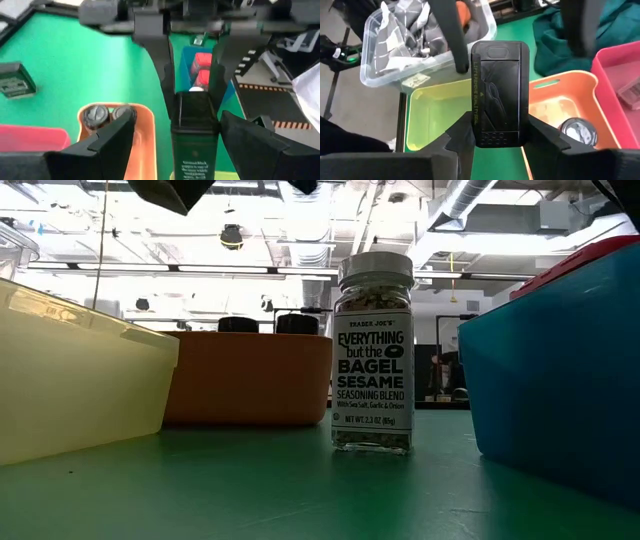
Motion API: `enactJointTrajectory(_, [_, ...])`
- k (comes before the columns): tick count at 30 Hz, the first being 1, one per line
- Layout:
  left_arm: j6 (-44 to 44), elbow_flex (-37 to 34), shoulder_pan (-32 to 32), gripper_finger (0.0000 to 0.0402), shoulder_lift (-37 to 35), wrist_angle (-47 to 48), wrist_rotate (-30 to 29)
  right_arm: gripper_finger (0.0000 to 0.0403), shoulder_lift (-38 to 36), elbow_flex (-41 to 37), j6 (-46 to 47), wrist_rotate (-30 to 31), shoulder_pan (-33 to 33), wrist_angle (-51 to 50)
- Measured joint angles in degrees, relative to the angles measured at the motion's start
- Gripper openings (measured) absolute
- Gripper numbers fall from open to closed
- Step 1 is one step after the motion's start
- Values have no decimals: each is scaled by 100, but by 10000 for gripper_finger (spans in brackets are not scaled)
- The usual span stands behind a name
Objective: Sort spices by type
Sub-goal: Put the bottom left green seasoning can into the yellow bin
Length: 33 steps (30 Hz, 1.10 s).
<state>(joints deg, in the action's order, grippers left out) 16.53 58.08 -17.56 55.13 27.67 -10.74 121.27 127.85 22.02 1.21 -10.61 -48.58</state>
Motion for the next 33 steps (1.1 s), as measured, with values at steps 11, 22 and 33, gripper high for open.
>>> enactJointTrajectory(11, [-177,1,75,281,199,-90,286,166,-2,-72,3,4,-16,84])
enactJointTrajectory(22, [-82,2,183,187,347,-122,600,166,-2,-72,-12,8,-18,-32])
enactJointTrajectory(33, [25,2,181,128,332,25,910,221,-15,-72,73,-293,3,-53])
